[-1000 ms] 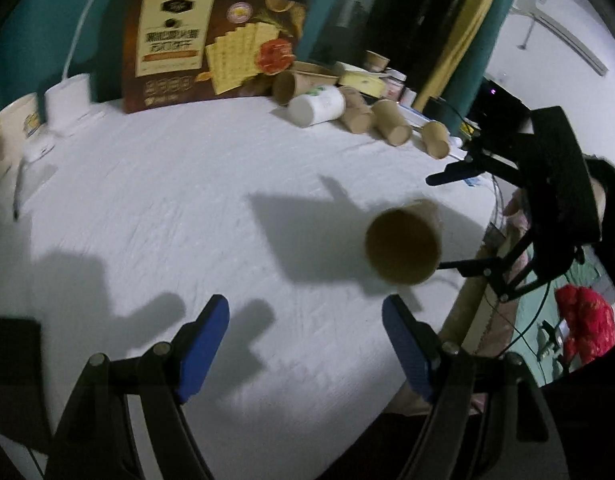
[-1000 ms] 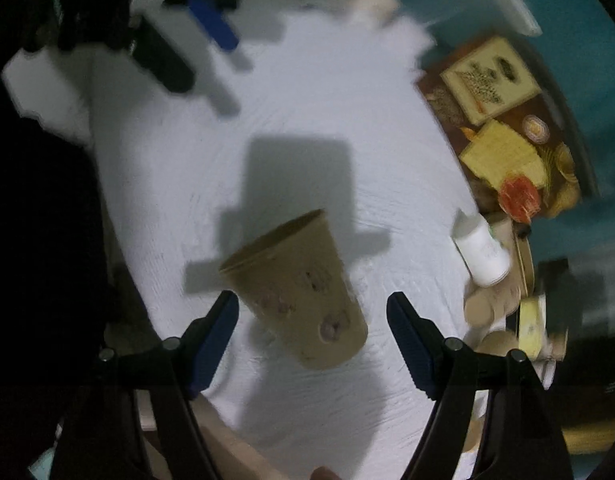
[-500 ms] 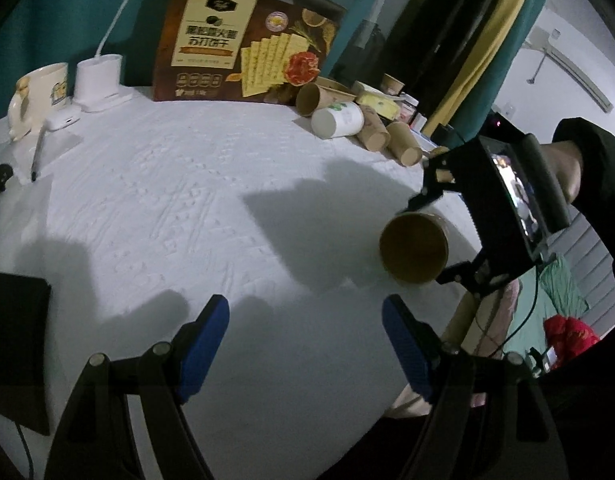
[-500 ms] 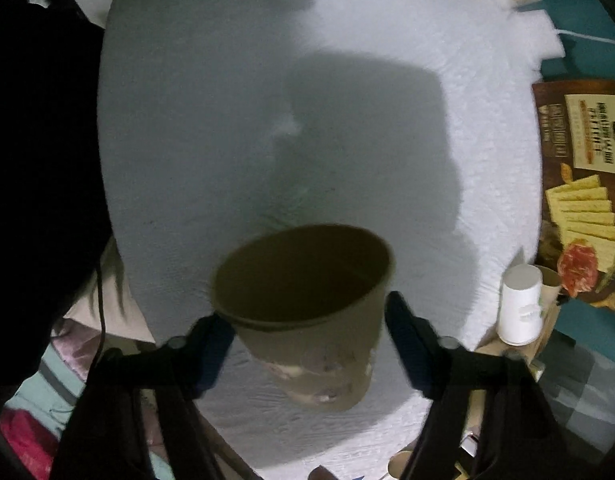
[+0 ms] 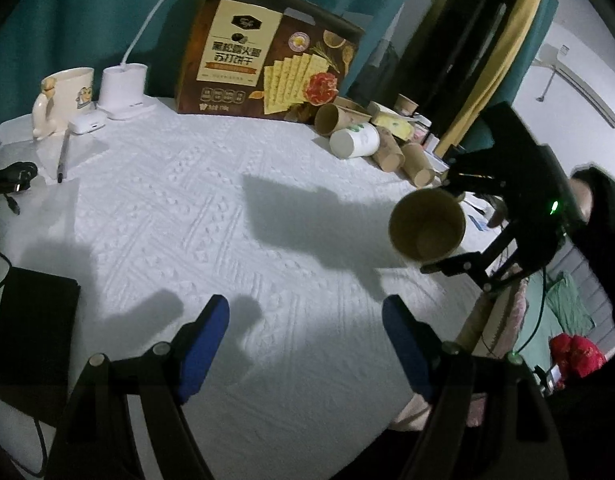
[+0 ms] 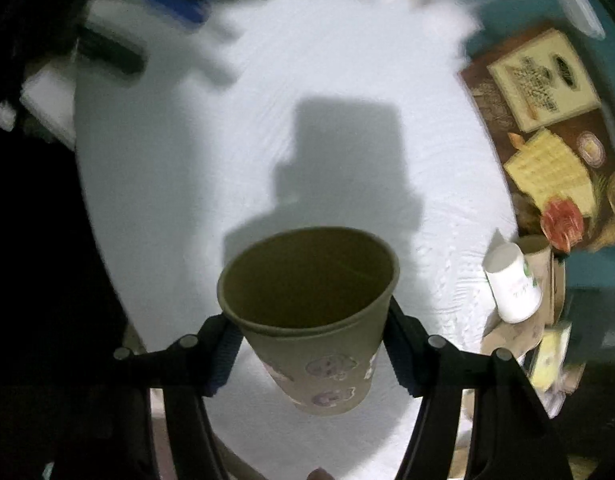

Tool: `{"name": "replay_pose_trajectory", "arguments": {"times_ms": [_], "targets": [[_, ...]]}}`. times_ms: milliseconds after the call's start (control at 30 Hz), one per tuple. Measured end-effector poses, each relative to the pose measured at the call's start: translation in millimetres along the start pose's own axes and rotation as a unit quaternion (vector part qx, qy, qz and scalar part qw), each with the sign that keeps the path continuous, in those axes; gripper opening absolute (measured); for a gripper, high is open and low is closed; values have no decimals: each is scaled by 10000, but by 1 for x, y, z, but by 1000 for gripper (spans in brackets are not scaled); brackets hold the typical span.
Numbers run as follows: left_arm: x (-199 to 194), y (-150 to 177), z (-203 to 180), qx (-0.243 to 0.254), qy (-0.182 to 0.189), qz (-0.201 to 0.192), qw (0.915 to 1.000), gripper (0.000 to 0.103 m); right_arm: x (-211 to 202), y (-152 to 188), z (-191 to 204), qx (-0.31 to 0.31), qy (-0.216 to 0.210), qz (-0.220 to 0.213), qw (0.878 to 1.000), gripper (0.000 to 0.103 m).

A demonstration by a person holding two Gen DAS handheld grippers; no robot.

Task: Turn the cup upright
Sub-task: 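Turn the cup upright with the right gripper and lower it toward the tablecloth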

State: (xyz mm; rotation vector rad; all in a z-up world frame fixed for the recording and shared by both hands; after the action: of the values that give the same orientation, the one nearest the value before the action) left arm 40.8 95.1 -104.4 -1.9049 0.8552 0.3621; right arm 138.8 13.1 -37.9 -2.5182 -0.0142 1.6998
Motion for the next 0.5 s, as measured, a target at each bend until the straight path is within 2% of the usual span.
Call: {"name": "replay_pose_trajectory", "arguments": {"times_ms": [67, 133, 300, 367, 467, 500], "targets": [[-1, -2, 1, -54, -39, -47, 10000, 79, -2, -1, -8, 792, 9, -344, 9963, 61], [-3, -4, 1, -111, -69, -95, 9999, 79, -1, 1, -17, 1576, 43, -707, 9850, 61], [-6, -9, -3, -135, -92, -144, 9998, 79, 0, 19, -31, 3333, 207, -1558, 9296, 61], [-4, -11, -7, -123, -86, -137, 9998, 79, 3, 27, -33, 3849, 324, -1786, 9049, 61], [-1, -13, -15, -60, -69, -162, 9998, 79, 4, 37, -31, 4328, 380, -2022, 8777, 61], [-1, -14, -17, -48, -56, -175, 9998, 79, 5, 40, -31, 4418, 389, -2072, 8720, 61]]}}
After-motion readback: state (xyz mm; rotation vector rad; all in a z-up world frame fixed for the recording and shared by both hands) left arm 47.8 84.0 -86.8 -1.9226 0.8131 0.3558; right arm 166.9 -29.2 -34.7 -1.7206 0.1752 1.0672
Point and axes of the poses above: each gripper's, at about its wrist camera, not at the fingertips, and x roughly the way its jaws point, z to its left, y to its underside, the point moved 3 cm from there along x, roughly the way its jaws point, and after that the axes turned 10 degrees about y, right-handed, at the moved point
